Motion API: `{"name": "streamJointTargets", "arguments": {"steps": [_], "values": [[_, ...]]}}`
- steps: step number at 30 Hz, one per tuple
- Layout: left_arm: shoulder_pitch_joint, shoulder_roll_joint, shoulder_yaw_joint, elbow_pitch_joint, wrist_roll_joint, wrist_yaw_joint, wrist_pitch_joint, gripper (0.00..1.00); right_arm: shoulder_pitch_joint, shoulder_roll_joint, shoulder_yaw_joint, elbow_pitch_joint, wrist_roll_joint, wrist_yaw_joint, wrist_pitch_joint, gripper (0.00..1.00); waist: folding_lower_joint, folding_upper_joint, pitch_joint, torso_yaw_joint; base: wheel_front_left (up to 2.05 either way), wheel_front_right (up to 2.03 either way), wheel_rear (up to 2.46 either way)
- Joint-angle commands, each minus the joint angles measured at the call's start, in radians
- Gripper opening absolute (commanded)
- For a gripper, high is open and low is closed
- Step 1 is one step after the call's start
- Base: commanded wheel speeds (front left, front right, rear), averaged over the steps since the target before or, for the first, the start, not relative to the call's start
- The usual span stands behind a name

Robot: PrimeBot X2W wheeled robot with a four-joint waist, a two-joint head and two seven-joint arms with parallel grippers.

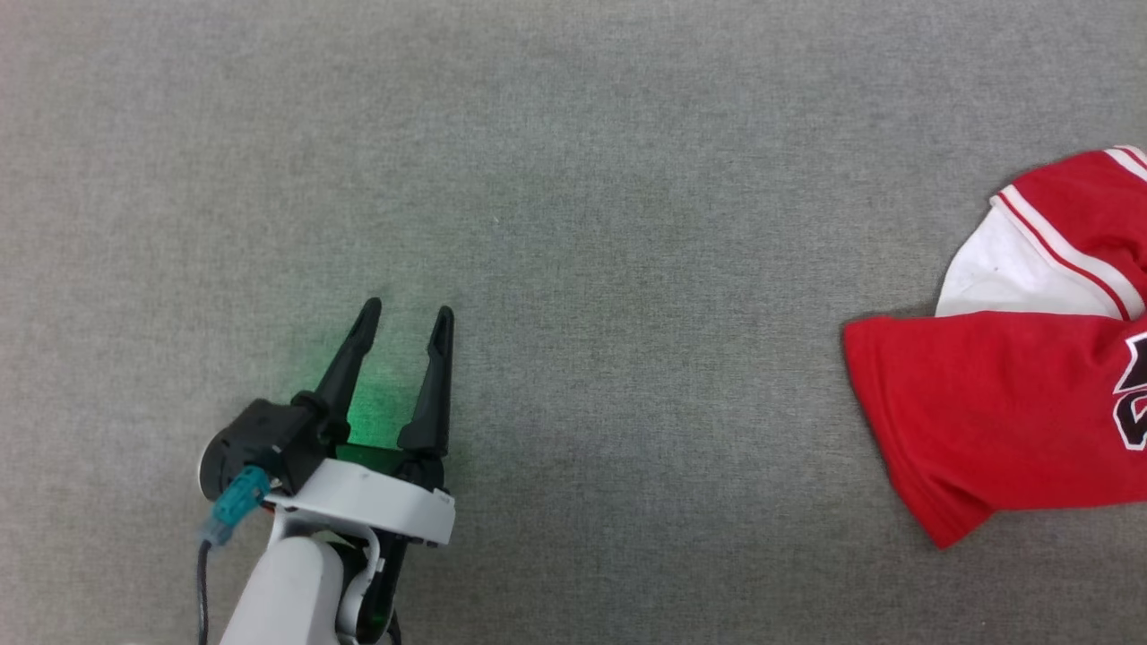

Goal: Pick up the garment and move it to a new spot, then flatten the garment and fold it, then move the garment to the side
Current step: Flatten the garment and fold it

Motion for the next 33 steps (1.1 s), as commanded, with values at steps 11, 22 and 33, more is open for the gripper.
{"name": "streamJointTargets", "arguments": {"steps": [11, 22, 33], "values": [[-0.079, 0.098, -0.113, 0.021, -0.020, -0.002, 0.000, 1.00, -0.025, 0.121, -0.031, 0.120, -0.064, -0.002, -0.277, 1.00, 0.0000, -0.0001, -0.089, -0.045, 0.00, 0.00, 0.00], [-0.380, 0.277, -0.439, 0.088, -0.128, -0.002, 0.112, 1.00, 0.117, 0.232, 0.055, -0.300, -0.070, -0.002, -0.594, 1.00, 0.0000, -0.0001, -0.173, -0.220, 0.00, 0.00, 0.00], [-0.726, 0.203, -0.734, 0.369, -0.606, -0.001, 0.597, 1.00, 0.266, 0.550, -0.005, -0.745, -0.151, -0.002, -0.600, 1.00, 0.0000, -0.0001, -0.145, -0.413, 0.00, 0.00, 0.00]]}}
